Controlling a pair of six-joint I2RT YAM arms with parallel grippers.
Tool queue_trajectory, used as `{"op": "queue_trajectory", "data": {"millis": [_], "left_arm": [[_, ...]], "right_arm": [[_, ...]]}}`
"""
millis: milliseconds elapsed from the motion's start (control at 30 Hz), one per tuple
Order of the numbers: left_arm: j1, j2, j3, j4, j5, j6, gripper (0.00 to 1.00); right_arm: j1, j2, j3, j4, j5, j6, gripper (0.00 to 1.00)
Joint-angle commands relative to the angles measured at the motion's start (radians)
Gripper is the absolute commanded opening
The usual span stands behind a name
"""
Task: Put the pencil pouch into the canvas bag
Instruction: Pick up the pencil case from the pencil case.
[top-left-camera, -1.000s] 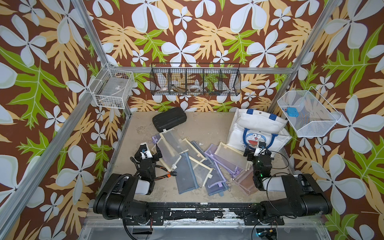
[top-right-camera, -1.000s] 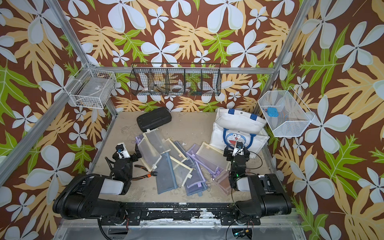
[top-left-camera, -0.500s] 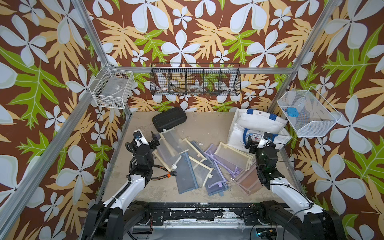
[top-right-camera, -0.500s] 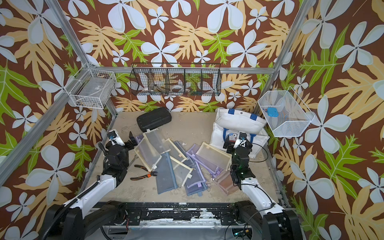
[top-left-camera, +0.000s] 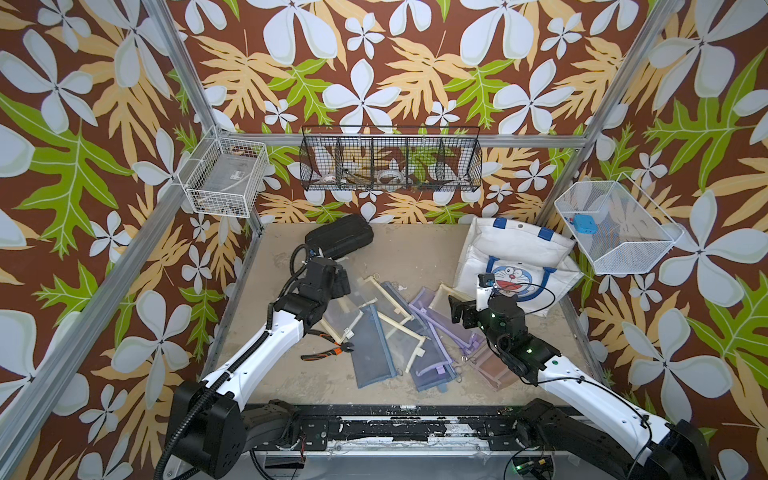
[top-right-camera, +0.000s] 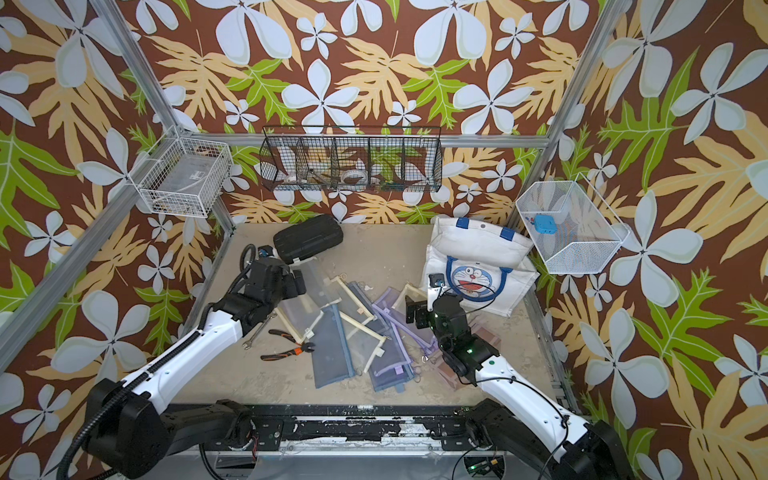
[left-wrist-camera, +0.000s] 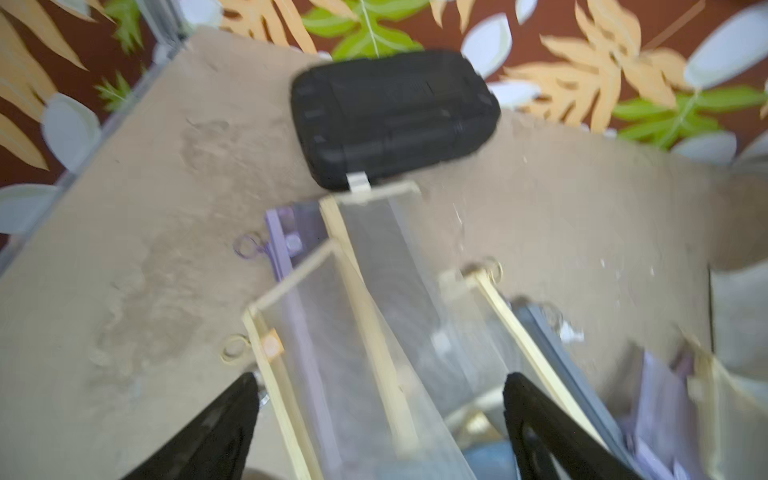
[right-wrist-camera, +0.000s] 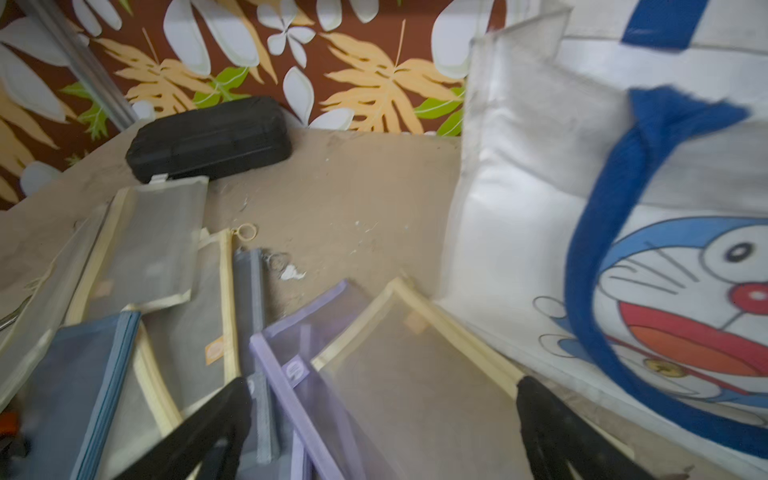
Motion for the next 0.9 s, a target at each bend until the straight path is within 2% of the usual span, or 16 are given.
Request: {"op": "queue_trajectory", "data": {"millis": [0,133,533,633,867], "left_arm": [[-0.099,0.033,-0.008,-0.102,-0.070,-0.068,0.93],[-0.169,0.106,-0.028,-0.102,-0.132,-0.132,0.86],[-0.231,0.271,0.062,-0.111,-0.165,-0.190,0.79],[-0.237,0.296,0.056,-0.110,-0.189,-0.206,0.66],[-0.248,0.314,0.037,-0.110,-0.211,-0.230,0.50]], "right_arm": [[0.024,-0.002,-0.018,-0.058,-0.140,0.044,1.00],[0.066,-0.028,-0.057,-0.059,-0.166,0.069,1.00],[0.078,-0.059,-0.096,-0.057,-0.154,0.056,1.00],[0.078,-0.062,-0.097,-0.053,-0.154,0.056,1.00],[0.078,-0.077,-0.094,-0.074,-0.131,0.047,1.00]]}}
